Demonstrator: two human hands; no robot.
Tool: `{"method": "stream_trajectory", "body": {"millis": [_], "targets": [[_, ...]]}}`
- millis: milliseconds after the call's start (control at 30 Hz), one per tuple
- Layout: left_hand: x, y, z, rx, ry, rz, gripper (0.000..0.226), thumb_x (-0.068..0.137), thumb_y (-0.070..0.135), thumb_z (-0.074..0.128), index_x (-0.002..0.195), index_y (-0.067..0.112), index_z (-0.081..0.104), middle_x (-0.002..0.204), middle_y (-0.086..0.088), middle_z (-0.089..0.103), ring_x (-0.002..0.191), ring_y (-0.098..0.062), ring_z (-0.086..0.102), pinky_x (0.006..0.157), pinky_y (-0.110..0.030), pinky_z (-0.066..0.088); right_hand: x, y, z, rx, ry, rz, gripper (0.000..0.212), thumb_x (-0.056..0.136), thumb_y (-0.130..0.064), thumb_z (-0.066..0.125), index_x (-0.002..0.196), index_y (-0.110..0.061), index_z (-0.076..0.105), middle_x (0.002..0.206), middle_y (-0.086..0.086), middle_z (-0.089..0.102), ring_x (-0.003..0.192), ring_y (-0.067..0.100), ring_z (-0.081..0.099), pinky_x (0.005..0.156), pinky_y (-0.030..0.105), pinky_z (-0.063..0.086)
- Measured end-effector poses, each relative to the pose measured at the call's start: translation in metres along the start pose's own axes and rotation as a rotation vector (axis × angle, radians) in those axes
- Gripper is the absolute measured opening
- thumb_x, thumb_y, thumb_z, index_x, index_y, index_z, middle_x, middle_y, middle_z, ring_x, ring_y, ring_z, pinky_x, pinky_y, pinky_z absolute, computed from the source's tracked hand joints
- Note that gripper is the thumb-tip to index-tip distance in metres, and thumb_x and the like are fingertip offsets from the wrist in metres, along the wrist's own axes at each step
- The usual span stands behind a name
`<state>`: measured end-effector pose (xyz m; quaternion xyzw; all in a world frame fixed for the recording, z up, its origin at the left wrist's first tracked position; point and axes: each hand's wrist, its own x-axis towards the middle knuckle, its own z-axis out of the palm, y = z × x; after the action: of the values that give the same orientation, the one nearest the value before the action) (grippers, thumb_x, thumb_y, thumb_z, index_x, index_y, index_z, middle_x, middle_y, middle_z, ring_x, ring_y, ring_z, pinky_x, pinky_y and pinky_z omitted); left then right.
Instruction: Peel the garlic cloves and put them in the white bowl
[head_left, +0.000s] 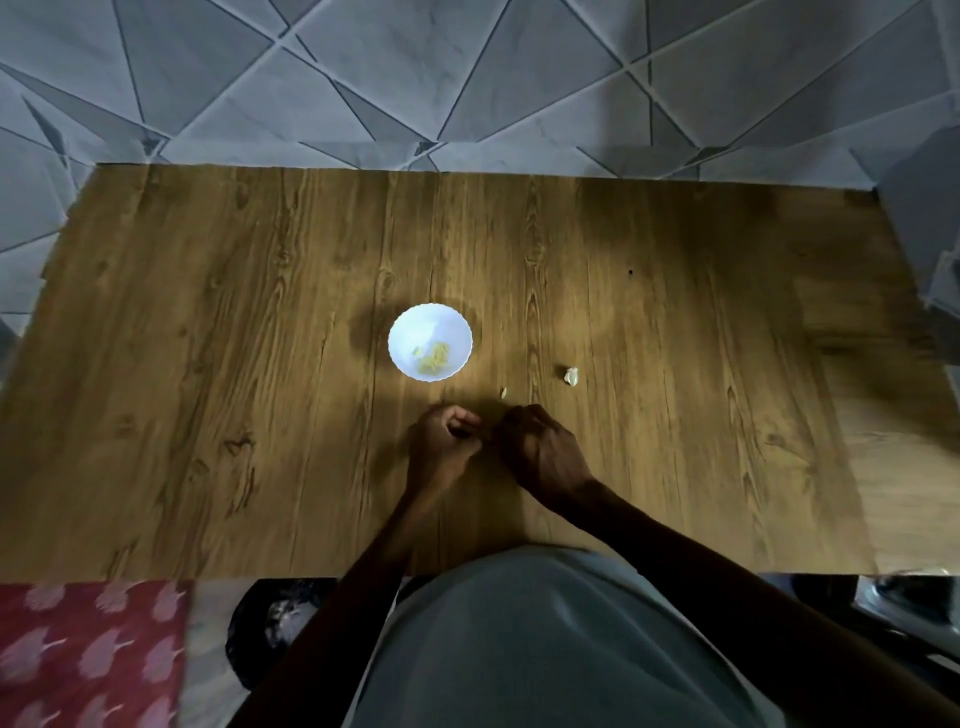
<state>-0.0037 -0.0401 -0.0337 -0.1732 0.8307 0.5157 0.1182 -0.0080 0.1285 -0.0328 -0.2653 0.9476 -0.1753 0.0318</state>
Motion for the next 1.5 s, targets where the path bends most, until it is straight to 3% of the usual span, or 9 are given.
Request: {"method": "stream_trajectory", "body": {"millis": [233,533,700,833,1000,1133,1233,1333,1500], "targets": [[0.011,0.001,0.018,-0.023,-0.141,0.058,0.031,0.081,-0.007,0.064,0.079,0.024,0.065,0.079,0.001,0.067,0.076,-0.015,0.06,0.07,-0.032,0.049,-0.029,0.016,-0.009,0.008,0.085,0.175,0.022,0.09,-0.011,0.05,0.099,-0.005,0.069,0.107,0.012,0.066,0.094,0.029,0.061,0.063,0.04,0.056],[0.012,-0.002,0.006,-0.135,-0.13,0.019,0.023,0.088,0.003,0.063,0.084,0.026,0.066,0.084,0.007,0.068,0.08,-0.011,0.063,0.081,-0.034,0.053,-0.027,-0.018,0.019,-0.069,0.006,0.583,0.041,0.089,-0.002,0.053,0.13,-0.005,0.054,0.135,0.016,0.046,0.106,0.032,0.046,0.063,0.026,0.037],[0.011,-0.002,-0.01,-0.174,-0.12,-0.028,0.022,0.09,0.001,0.06,0.086,0.021,0.068,0.091,0.003,0.069,0.088,-0.015,0.065,0.085,-0.032,0.051,-0.013,-0.047,0.025,-0.093,0.095,0.436,0.025,0.079,0.002,0.066,0.104,0.003,0.066,0.104,0.02,0.059,0.077,0.033,0.054,0.043,0.031,0.042],[0.011,-0.009,-0.02,-0.154,-0.132,-0.028,0.025,0.091,0.006,0.059,0.086,0.029,0.069,0.095,0.005,0.072,0.095,-0.015,0.066,0.087,-0.03,0.052,-0.014,-0.048,0.032,0.02,0.229,0.217,0.05,0.106,-0.021,0.019,0.085,-0.002,0.061,0.094,0.016,0.059,0.065,0.031,0.054,0.042,0.032,0.039],[0.006,-0.003,-0.022,-0.318,-0.151,-0.106,0.019,0.096,0.005,0.052,0.098,0.012,0.069,0.099,-0.006,0.071,0.092,-0.017,0.067,0.074,-0.019,0.053,-0.007,-0.038,0.025,-0.053,0.261,0.039,0.042,0.105,-0.023,0.01,0.101,-0.003,0.047,0.087,0.021,0.062,0.062,0.029,0.053,0.048,0.034,0.043],[0.006,0.003,-0.018,-0.57,-0.205,-0.309,0.026,0.103,0.015,0.042,0.098,0.016,0.068,0.096,-0.003,0.072,0.083,-0.01,0.069,0.073,-0.02,0.053,0.005,-0.035,0.019,0.132,0.236,0.267,0.019,0.091,-0.01,0.043,0.083,-0.002,0.059,0.074,0.013,0.063,0.06,0.03,0.06,0.051,0.032,0.045],[0.005,0.014,-0.009,-0.861,-0.194,-0.488,0.034,0.104,0.018,0.039,0.09,0.011,0.068,0.077,-0.001,0.074,0.073,-0.012,0.069,0.084,-0.03,0.052,0.019,-0.037,-0.007,0.547,0.286,0.467,0.02,0.076,0.005,0.062,0.074,-0.012,0.073,0.069,-0.006,0.069,0.06,0.001,0.064,0.054,0.018,0.048],[0.0,0.026,-0.002,-1.136,-0.215,-0.61,0.053,0.103,0.019,0.037,0.064,0.012,0.072,0.062,-0.003,0.07,0.059,-0.013,0.065,0.065,-0.027,0.046,0.026,-0.051,-0.037,0.555,0.138,0.344,0.027,0.077,0.007,0.063,0.087,-0.013,0.079,0.078,-0.004,0.075,0.067,0.001,0.067,0.061,0.015,0.049],[-0.007,0.05,0.002,-1.242,-0.147,-0.714,0.027,0.098,0.012,0.039,0.078,0.007,0.057,0.065,-0.006,0.063,0.07,-0.017,0.056,0.068,-0.025,0.045,0.034,-0.044,-0.057,0.287,0.056,0.159,0.016,0.079,-0.005,0.069,0.085,-0.018,0.078,0.079,0.0,0.074,0.07,0.015,0.069,0.067,0.026,0.054]]}}
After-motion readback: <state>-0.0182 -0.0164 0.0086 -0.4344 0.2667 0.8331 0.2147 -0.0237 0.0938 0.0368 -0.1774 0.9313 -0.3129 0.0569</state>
